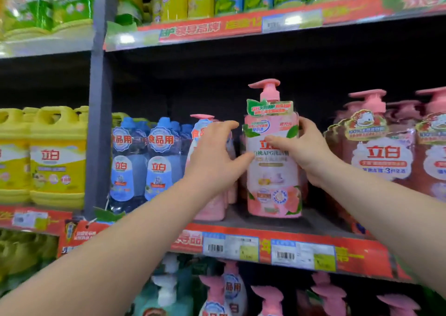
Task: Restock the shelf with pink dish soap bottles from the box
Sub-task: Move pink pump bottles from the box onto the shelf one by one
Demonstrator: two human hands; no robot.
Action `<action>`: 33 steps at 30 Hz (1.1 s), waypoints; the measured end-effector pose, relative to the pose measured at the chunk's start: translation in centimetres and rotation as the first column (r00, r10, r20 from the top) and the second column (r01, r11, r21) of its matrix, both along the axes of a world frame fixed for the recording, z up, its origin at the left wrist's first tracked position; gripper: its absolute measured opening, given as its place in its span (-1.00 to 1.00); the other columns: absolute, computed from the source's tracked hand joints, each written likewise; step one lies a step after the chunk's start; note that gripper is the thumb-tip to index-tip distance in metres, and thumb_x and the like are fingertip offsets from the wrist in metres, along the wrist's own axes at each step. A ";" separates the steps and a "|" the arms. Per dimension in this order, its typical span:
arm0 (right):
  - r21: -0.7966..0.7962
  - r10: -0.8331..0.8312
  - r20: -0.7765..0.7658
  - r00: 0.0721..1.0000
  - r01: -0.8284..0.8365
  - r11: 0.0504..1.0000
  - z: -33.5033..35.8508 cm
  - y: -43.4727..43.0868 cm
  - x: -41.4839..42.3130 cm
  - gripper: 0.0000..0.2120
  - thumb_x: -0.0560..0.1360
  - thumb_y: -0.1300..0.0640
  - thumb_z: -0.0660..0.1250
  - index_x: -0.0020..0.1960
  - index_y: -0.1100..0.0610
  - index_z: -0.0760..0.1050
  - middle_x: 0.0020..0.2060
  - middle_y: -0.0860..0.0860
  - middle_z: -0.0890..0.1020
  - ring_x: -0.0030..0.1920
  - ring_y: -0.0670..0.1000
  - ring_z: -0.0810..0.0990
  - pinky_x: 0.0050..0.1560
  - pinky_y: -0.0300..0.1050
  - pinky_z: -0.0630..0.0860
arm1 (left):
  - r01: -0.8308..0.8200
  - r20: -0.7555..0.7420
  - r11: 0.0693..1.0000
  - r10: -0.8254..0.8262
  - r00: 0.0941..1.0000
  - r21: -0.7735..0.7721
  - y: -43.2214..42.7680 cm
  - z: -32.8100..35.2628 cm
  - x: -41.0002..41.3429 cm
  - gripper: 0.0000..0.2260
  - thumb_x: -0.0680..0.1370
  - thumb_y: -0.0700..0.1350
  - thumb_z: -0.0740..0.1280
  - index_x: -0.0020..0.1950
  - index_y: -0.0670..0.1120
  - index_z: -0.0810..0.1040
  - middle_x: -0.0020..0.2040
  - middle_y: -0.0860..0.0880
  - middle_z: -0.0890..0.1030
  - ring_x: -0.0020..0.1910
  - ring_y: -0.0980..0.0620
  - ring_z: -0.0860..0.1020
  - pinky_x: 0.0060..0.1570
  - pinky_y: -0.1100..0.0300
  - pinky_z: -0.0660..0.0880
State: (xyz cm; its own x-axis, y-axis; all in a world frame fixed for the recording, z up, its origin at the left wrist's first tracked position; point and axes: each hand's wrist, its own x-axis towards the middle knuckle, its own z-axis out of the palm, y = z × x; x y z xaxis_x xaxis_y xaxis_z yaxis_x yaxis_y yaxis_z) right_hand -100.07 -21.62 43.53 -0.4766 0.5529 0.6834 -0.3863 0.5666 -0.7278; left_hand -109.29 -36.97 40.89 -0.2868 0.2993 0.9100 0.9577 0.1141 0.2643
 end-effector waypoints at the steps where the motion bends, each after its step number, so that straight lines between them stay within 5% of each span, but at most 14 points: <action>1: -0.008 -0.011 0.005 1.000 0.011 1.000 -0.3 0.3 -0.5 -0.33 0.30 0.20 0.56 0.34 0.20 0.37 0.13 0.11 0.62 0.08 0.08 0.64 0.14 0.12 0.57 | -0.078 -0.113 0.997 0.079 0.990 0.015 -0.4 0.5 -0.8 -0.49 0.41 0.00 0.41 0.32 -0.14 0.44 0.27 -0.11 0.46 0.28 -0.11 0.39 0.25 0.13 0.27; 4: -0.057 -0.041 0.011 0.999 0.042 0.997 -1.4 1.4 -2.3 -0.30 0.31 0.22 0.56 0.36 0.18 0.33 0.14 0.10 0.62 0.10 0.08 0.63 0.17 0.14 0.55 | -0.324 -0.308 0.946 0.307 0.900 -0.006 -0.7 1.6 -3.3 -0.42 0.39 0.05 0.39 0.36 -0.12 0.41 0.36 -0.19 0.38 0.40 -0.25 0.25 0.35 -0.10 0.24; 8: -0.094 -0.004 0.058 0.998 0.009 0.996 -2.5 2.3 -3.9 -0.39 0.37 0.22 0.51 0.34 0.18 0.32 0.15 0.13 0.61 0.12 0.09 0.62 0.20 0.13 0.53 | -0.495 -0.341 0.850 0.418 0.842 -0.179 0.1 1.2 -6.4 -0.27 0.43 0.19 0.34 0.52 0.11 0.10 0.56 -0.11 -0.09 0.51 -0.24 -0.15 0.47 -0.13 -0.02; 12: 0.092 -0.068 0.317 0.946 0.040 0.995 -2.5 3.2 -3.0 -0.34 0.34 0.20 0.54 0.32 0.12 0.28 0.08 0.00 0.64 0.02 -0.06 0.62 0.05 -0.17 0.55 | -0.352 -0.341 0.926 0.290 0.894 -0.136 0.9 -0.1 -7.9 -0.41 0.39 0.04 0.40 0.40 -0.03 0.39 0.56 -0.17 -0.08 0.45 -0.32 0.15 0.31 -0.16 0.31; 16: 0.109 -0.065 0.439 0.896 0.019 0.994 -3.8 3.7 -2.7 -0.30 0.30 0.25 0.56 0.24 0.02 0.18 -0.10 -0.17 0.56 -0.19 -0.26 0.54 -0.44 -0.49 0.44 | -0.300 -0.353 0.953 0.267 0.897 -0.041 1.5 -0.8 -8.0 -0.54 0.27 -0.11 0.48 0.14 -0.18 0.57 0.50 -0.29 0.17 0.13 -0.35 0.47 -0.04 -0.14 0.50; 21: 0.108 -0.113 0.429 0.896 0.074 0.991 -4.0 4.3 -4.4 -0.55 0.32 0.26 0.54 -0.01 -0.02 0.34 0.01 -0.04 0.63 0.08 0.01 0.62 0.06 -0.14 0.56 | -0.292 -0.365 0.956 0.272 0.890 -0.001 1.8 -1.0 -8.2 -0.59 0.27 -0.12 0.48 0.08 -0.21 0.59 0.48 -0.31 0.21 0.05 -0.34 0.50 -0.14 -0.12 0.52; 27: 0.149 -0.186 0.436 0.881 0.134 0.980 -4.0 5.0 -7.1 -0.48 0.33 0.18 0.55 0.10 -0.01 0.29 0.11 0.01 0.60 0.13 0.04 0.57 0.17 -0.04 0.51 | -0.292 -0.363 0.956 0.276 0.890 0.013 1.9 -1.2 -8.2 -0.60 0.27 -0.13 0.50 0.06 -0.21 0.60 0.47 -0.30 0.23 0.05 -0.35 0.50 -0.19 -0.11 0.51; 33: 0.130 -0.197 0.471 0.860 0.153 0.980 -3.9 5.6 -7.7 -0.42 0.35 0.14 0.53 0.23 0.05 0.29 0.10 0.00 0.58 0.00 -0.05 0.51 -0.04 -0.21 0.48 | -0.290 -0.380 0.957 0.278 0.882 0.028 1.9 -1.2 -8.4 -0.64 0.30 -0.07 0.41 0.04 -0.19 0.59 0.47 -0.30 0.24 0.04 -0.34 0.50 -0.22 -0.07 0.50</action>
State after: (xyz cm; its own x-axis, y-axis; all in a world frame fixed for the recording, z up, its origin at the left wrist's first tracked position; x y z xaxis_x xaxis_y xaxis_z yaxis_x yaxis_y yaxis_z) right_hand -107.76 -15.99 39.58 -0.6581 0.6084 0.4435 0.1096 0.6602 -0.7431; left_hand -117.68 -35.07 39.66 -0.0016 0.2845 0.9587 0.9098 0.3982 -0.1167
